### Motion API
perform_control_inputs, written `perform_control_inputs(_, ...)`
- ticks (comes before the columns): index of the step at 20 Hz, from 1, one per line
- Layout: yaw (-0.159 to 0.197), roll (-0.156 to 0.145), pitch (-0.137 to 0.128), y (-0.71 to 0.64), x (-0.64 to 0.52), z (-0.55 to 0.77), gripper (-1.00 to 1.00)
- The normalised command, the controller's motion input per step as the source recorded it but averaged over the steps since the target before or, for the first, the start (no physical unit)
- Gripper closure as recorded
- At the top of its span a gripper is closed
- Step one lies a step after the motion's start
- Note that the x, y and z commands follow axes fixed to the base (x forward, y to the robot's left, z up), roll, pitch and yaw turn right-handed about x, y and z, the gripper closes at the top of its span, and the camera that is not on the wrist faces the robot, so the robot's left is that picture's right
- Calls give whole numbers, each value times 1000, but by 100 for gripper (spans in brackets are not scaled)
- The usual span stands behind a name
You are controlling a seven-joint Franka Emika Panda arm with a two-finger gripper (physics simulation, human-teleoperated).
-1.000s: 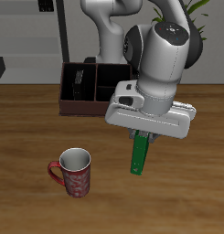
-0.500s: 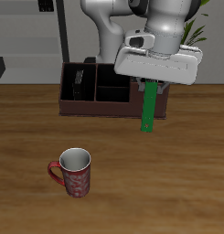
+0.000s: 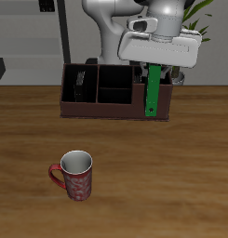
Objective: Place the black book into the back desk caddy's left compartment and place the yellow book into the back desk caddy's right compartment and place the green book into the back desk caddy's right compartment
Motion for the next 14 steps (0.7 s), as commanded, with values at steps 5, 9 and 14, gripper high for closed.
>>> perform_control_inputs(5,34,-28,14,76,-542,51,100)
perform_control_inputs(9,39,-7,-30,111,-638,34,100)
perform_control_inputs(14,-45,-32,59,-11,-426,-2,100)
